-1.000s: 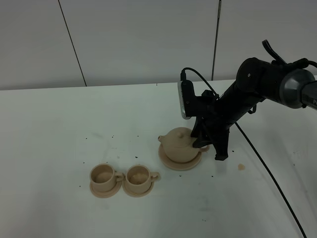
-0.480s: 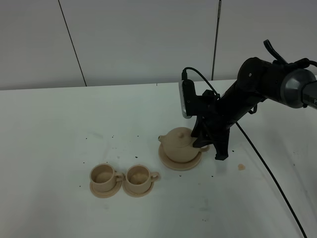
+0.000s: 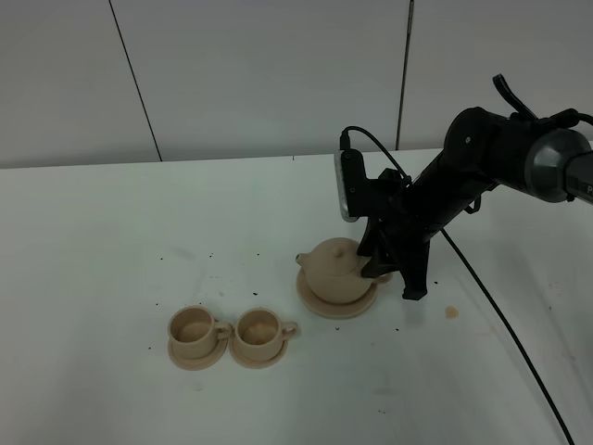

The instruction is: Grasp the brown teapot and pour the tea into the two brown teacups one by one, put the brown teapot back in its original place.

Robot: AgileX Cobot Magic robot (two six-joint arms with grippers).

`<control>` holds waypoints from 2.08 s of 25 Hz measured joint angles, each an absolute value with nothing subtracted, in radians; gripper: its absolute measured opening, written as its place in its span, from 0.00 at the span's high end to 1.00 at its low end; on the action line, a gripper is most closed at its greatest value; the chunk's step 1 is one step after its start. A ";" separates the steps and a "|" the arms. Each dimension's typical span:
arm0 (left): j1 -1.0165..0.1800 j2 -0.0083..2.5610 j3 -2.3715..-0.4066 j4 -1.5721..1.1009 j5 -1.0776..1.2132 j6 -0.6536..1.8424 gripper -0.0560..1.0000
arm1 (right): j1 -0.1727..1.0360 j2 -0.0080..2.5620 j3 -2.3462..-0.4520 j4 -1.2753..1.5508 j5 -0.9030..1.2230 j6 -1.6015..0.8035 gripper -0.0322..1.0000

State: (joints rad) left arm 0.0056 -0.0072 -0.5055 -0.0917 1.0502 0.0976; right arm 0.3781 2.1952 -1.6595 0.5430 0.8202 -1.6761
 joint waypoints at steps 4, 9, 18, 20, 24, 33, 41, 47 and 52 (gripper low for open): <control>0.006 -0.007 -0.505 -0.092 1.050 0.098 0.73 | 0.378 2.195 -1.659 0.543 0.821 -1.675 0.69; 0.006 -0.007 -0.505 -0.092 1.050 0.098 0.73 | 0.378 2.195 -1.659 0.543 0.822 -1.675 0.69; 0.006 -0.007 -0.505 -0.092 1.050 0.098 0.73 | 0.378 2.194 -1.659 0.536 0.818 -1.664 0.68; 0.006 -0.007 -0.505 -0.092 1.050 0.098 0.73 | 0.378 2.194 -1.659 0.534 0.816 -1.659 0.68; 0.006 -0.007 -0.505 -0.092 1.050 0.098 0.73 | 0.378 2.194 -1.659 0.530 0.815 -1.655 0.68; 0.006 -0.007 -0.505 -0.092 1.050 0.098 0.73 | 0.376 2.194 -1.659 0.522 0.816 -1.644 0.68; 0.006 -0.007 -0.505 -0.092 1.050 0.098 0.73 | 0.369 2.194 -1.659 0.516 0.826 -1.624 0.68; 0.006 -0.007 -0.505 -0.092 1.050 0.098 0.73 | 0.366 2.194 -1.659 0.515 0.826 -1.624 0.69; 0.006 -0.007 -0.505 -0.092 1.050 0.098 0.73 | 0.366 2.194 -1.659 0.515 0.826 -1.624 0.70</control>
State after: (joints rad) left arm 0.0056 -0.0072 -0.5055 -0.0917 1.0502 0.0985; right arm 0.3664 2.1942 -1.6595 0.5155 0.8263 -1.6241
